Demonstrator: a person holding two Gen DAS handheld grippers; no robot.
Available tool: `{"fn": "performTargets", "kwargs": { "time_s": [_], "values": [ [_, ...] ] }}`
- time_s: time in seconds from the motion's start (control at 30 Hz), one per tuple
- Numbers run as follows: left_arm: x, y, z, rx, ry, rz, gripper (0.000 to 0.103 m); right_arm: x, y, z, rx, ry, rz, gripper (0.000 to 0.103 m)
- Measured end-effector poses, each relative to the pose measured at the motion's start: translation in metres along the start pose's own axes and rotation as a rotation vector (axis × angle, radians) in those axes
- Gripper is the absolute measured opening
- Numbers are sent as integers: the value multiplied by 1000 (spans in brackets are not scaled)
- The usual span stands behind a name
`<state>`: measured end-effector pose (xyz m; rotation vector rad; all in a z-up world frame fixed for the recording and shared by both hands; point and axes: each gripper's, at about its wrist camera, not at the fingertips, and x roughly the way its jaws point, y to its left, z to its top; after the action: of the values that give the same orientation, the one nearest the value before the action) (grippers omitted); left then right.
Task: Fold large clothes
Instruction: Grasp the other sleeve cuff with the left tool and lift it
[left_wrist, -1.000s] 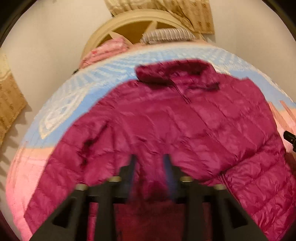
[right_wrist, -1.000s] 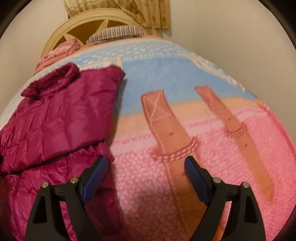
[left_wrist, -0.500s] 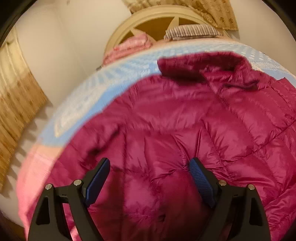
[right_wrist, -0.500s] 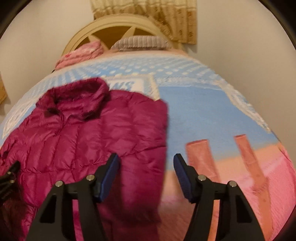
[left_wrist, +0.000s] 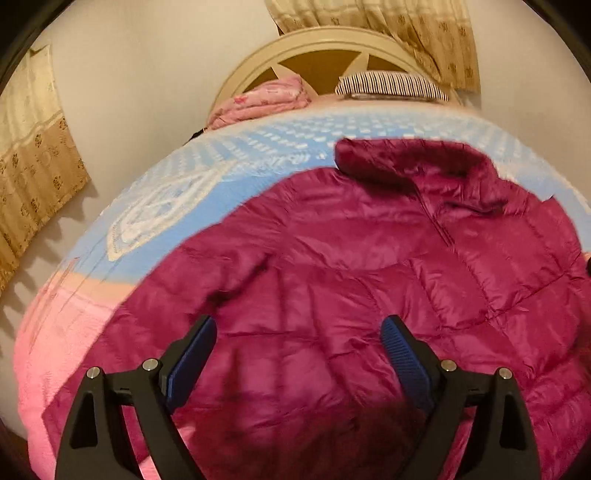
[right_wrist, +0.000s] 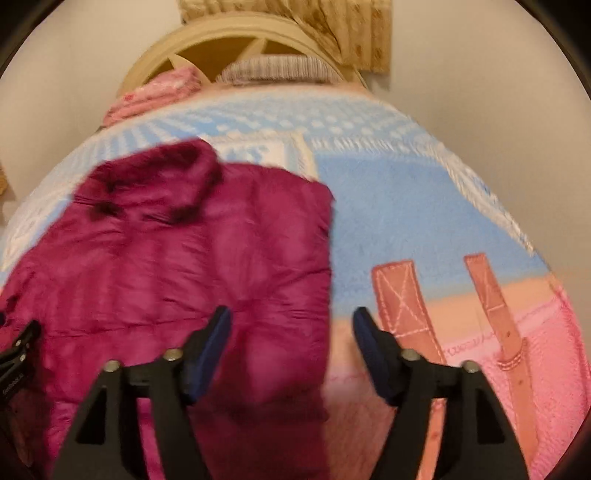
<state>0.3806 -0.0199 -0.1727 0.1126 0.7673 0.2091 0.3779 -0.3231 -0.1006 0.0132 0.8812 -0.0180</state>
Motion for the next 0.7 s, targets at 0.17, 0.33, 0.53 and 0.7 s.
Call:
{"fn": "performTargets", "kwargs": {
  "time_s": [0.17,0.33,0.53,0.7],
  "values": [
    [-14,59,-15,-32,32,61,91,-11,55,-9,-102,0,154,80],
    [-23,153,-52,-112,80,194,91,27,88,-38,-168,68,132,80],
    [-30,244,-105,-238,166,306,91,22,89,-42,-194,59,94,80],
    [-36,260,-122,-338,174,202,91,-15,91,-60,-248,-1,108,82]
  ]
}}
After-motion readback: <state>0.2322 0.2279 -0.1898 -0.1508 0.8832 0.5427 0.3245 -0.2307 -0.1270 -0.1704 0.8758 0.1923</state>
